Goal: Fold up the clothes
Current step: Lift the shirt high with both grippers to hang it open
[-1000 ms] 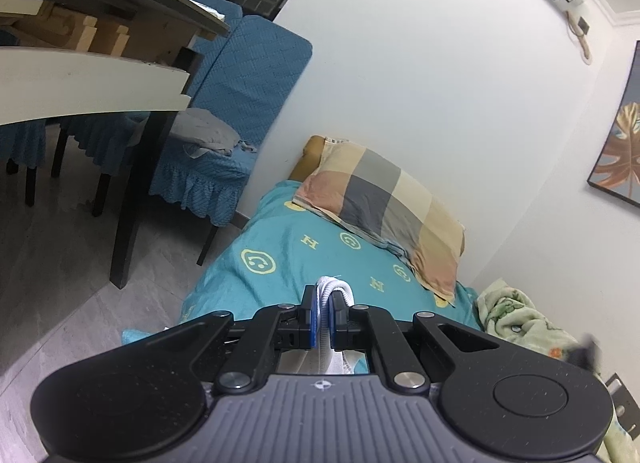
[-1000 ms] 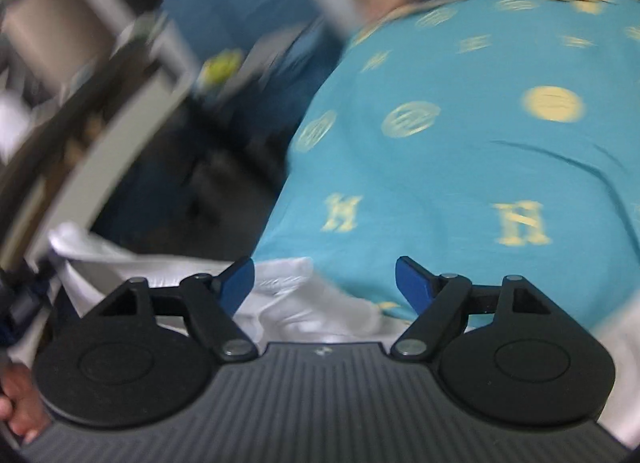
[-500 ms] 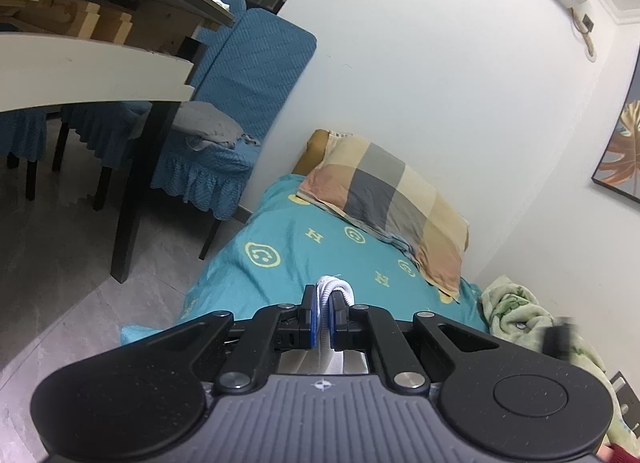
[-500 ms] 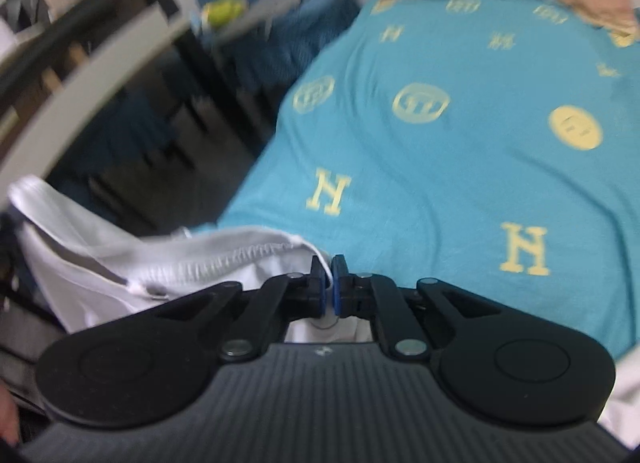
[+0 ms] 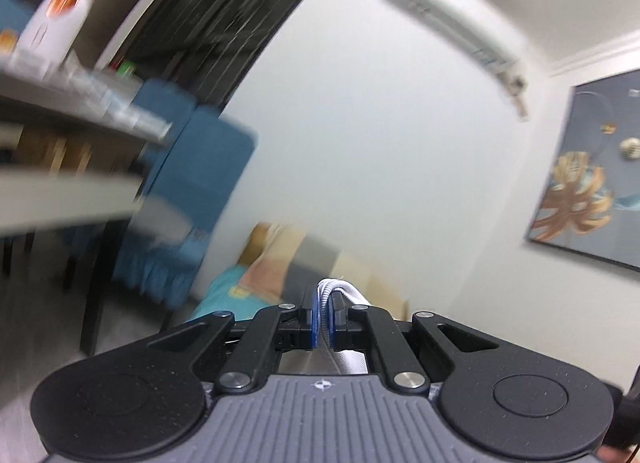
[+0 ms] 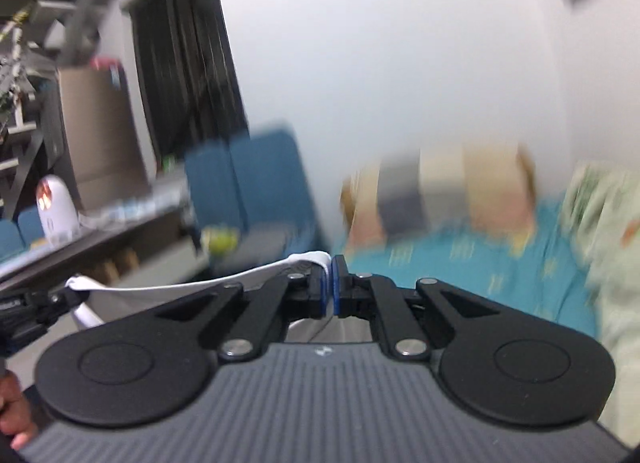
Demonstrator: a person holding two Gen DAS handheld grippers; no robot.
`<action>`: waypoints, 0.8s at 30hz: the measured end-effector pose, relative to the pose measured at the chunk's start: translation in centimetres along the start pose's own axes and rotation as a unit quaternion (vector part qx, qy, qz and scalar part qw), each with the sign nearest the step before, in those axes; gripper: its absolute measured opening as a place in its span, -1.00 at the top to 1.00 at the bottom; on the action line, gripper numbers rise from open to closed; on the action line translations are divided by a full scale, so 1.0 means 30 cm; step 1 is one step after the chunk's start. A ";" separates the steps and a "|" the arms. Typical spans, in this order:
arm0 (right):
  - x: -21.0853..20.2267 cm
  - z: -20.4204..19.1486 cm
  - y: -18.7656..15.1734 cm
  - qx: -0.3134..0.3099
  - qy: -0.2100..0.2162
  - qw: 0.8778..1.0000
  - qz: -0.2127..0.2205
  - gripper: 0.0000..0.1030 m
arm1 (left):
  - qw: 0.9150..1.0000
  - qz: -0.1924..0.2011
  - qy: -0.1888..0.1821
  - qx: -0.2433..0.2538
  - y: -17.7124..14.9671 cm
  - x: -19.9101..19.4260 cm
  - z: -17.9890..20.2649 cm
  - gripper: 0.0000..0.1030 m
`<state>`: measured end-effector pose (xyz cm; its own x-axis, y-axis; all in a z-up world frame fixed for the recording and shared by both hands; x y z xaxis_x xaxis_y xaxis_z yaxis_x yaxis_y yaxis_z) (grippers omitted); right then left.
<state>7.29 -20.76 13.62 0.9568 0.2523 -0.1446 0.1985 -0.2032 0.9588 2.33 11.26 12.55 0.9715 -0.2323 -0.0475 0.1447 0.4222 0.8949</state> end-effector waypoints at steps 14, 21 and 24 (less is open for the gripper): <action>-0.750 -0.210 0.663 -0.026 -0.007 0.976 0.217 0.88 | 0.984 0.123 -0.069 0.105 0.569 -0.548 0.618 0.91; -0.993 -0.287 0.780 -0.057 -0.020 0.964 0.258 0.88 | 0.980 0.142 -0.079 0.112 0.707 -0.757 0.822 0.91; -0.956 -0.259 0.751 -0.049 -0.027 0.968 0.243 0.88 | 0.983 0.128 -0.077 0.110 0.707 -0.760 0.845 0.90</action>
<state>-17.33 -25.22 41.26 0.9423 0.0994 0.3196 -0.2965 -0.1948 0.9349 -21.51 3.29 43.88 0.9288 -0.2796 0.2431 -0.1603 0.2884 0.9440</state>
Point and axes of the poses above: each gripper's, at about its wrist camera, not at the fingertips, and x roughly the way its jaws point, z to its right, y to its top, the point moved 4 cm from there along x, roughly the way its jaws point
